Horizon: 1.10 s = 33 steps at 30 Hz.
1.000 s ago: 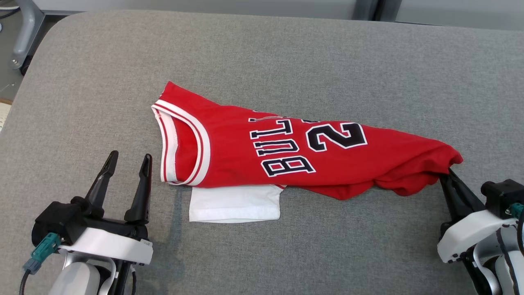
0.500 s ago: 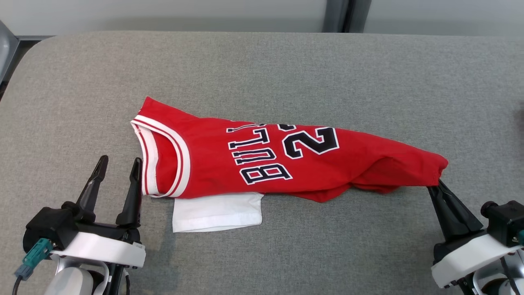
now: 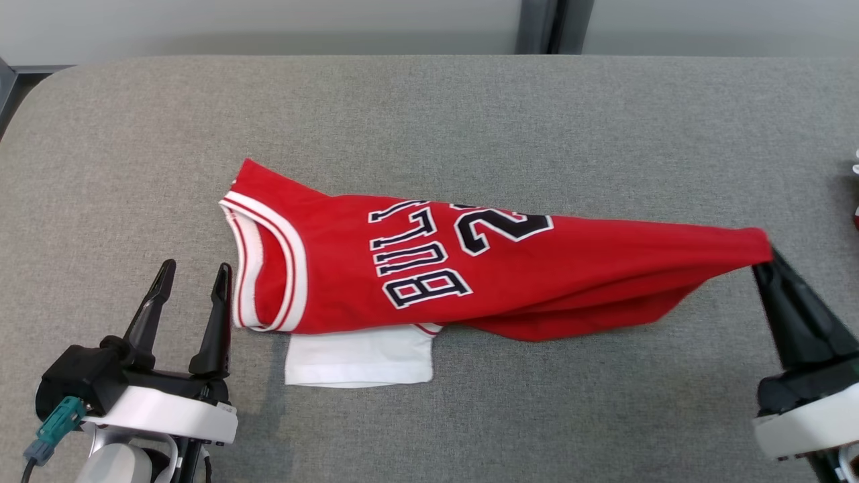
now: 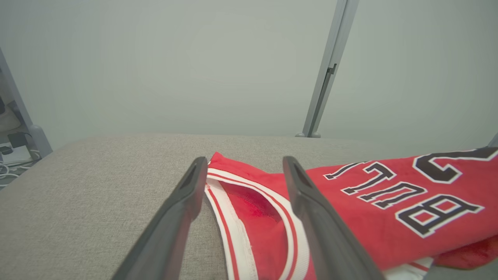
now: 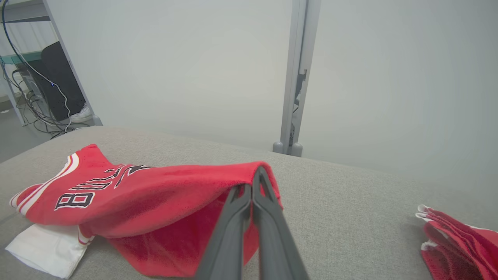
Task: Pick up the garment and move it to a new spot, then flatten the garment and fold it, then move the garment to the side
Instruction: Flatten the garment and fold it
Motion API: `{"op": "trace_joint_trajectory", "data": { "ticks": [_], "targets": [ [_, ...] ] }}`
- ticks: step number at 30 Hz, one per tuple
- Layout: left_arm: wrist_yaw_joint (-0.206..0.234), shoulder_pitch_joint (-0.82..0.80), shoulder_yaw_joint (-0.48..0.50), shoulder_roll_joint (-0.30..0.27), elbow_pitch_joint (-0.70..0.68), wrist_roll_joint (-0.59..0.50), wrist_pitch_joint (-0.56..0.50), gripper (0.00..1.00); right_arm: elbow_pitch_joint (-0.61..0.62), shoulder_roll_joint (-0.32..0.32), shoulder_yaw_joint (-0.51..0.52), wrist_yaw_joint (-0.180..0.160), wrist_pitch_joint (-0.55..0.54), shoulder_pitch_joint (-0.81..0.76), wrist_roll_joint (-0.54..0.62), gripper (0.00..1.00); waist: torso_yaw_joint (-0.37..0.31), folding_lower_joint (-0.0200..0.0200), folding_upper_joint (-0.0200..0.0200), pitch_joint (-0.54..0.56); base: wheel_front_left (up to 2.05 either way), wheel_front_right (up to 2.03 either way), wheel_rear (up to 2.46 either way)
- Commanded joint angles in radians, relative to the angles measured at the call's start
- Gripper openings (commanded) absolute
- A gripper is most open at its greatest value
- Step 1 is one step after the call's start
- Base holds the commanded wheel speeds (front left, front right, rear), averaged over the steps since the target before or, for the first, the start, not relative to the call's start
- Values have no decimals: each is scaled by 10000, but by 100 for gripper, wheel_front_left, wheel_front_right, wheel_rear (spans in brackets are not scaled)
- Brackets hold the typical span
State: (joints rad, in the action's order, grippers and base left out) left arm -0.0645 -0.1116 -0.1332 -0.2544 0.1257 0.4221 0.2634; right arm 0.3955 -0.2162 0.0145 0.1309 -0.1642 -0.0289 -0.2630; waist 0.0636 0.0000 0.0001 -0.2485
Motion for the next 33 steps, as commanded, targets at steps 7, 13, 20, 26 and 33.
{"op": "trace_joint_trajectory", "data": {
  "ticks": [7,13,20,26,33],
  "targets": [
    [2,-211,-64,-31,-84,-75,24,100,-241,112,562,-1,-75,442,-559,0,170,0,-1,-211,0,0,0],
    [-71,-472,-192,29,-131,-93,24,100,-1915,209,497,-1,304,977,-883,0,423,0,-1,-739,0,0,0],
    [-193,-828,-286,113,-139,-138,24,100,-4041,191,333,0,906,1861,-1185,0,723,0,-1,-1297,0,0,0],
    [-242,-885,-204,161,-108,-187,25,100,-5143,14,-31,0,1370,2418,-1277,0,767,0,-1,-1473,0,0,0],
    [-310,-976,-101,241,-8,-268,25,100,-5497,-110,-685,0,1783,2863,-1252,14,614,0,-1,-1404,0,0,0]
  ]
}}
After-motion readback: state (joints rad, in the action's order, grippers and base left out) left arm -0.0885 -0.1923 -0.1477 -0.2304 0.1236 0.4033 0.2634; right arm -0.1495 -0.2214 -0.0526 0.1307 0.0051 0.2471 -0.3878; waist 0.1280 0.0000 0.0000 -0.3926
